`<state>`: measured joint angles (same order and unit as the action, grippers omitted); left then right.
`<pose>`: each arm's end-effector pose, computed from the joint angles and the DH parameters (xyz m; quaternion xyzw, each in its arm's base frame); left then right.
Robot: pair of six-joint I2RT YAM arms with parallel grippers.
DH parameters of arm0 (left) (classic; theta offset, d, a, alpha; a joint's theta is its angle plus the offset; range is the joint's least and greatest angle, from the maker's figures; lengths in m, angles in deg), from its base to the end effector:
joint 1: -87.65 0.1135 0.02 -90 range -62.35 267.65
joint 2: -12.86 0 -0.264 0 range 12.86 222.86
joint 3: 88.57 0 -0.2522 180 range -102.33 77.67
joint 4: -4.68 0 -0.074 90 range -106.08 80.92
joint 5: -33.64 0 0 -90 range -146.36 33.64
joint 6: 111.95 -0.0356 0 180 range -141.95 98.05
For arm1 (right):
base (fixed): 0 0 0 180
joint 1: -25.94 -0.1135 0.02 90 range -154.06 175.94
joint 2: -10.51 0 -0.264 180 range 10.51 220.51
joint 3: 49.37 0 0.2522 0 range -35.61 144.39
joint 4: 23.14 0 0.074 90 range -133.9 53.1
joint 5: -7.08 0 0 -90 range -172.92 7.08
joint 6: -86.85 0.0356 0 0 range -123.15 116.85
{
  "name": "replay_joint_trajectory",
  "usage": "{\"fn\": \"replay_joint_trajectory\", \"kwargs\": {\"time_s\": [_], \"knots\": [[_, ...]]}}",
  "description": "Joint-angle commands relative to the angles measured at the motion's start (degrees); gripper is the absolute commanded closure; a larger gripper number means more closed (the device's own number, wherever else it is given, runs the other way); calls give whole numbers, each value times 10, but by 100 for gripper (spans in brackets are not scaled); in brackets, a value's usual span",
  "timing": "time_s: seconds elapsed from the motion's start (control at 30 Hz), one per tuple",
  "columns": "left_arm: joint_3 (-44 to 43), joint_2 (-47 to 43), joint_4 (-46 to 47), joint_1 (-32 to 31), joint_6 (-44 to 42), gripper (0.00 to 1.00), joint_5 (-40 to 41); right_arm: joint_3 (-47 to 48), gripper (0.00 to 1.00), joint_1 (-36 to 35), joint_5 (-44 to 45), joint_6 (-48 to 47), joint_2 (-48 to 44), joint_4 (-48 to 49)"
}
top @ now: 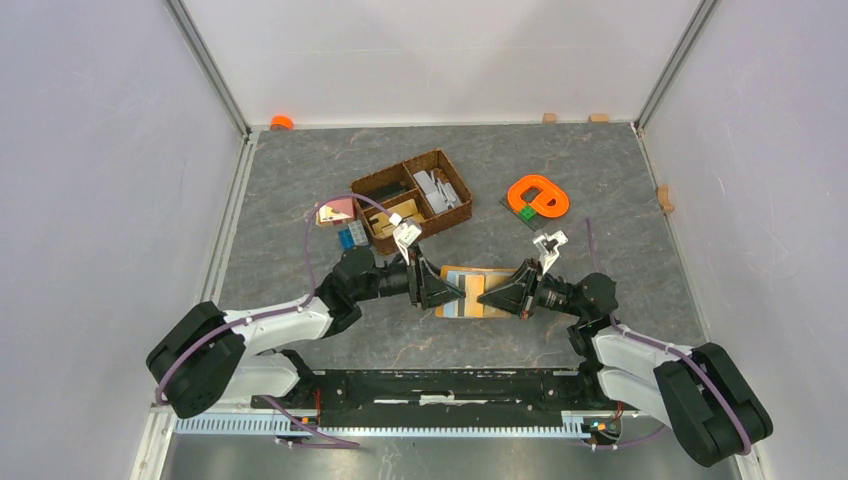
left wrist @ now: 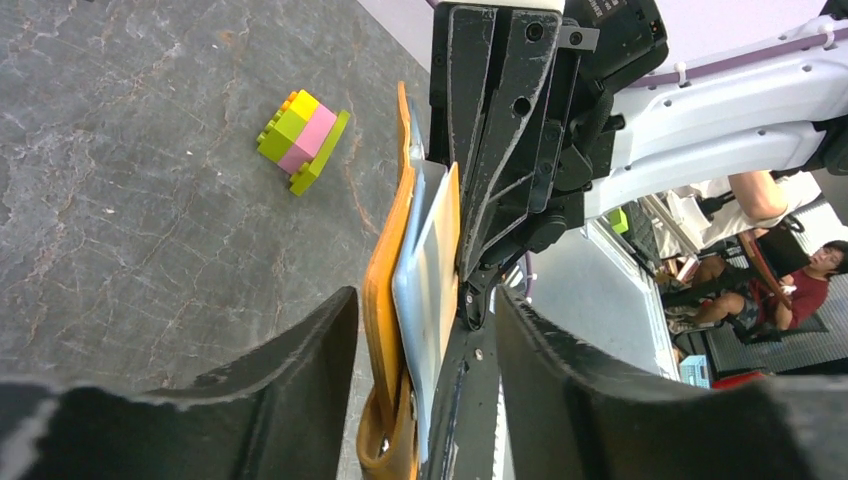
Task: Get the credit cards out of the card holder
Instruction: Remove the credit card from the card holder.
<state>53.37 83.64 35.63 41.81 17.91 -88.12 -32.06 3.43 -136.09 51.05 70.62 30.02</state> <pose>0.1604 -0.1920 0.2232 0.2262 0.6797 -0.5994 0.3573 0.1436 0.0904 0.1882 -0.1743 0.6448 0.6509 0.3608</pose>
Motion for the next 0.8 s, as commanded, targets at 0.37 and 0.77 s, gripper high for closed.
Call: {"fn": "replay_joint_trajectory", "kwargs": {"time_s": [0.37, 0.77], "knots": [[-26, 1, -2, -6, -22, 98, 7, 10, 100, -2, -5, 13, -5, 55], [9, -49, 42, 3, -9, 98, 19, -5, 100, 32, 11, 4, -28, 32]]}}
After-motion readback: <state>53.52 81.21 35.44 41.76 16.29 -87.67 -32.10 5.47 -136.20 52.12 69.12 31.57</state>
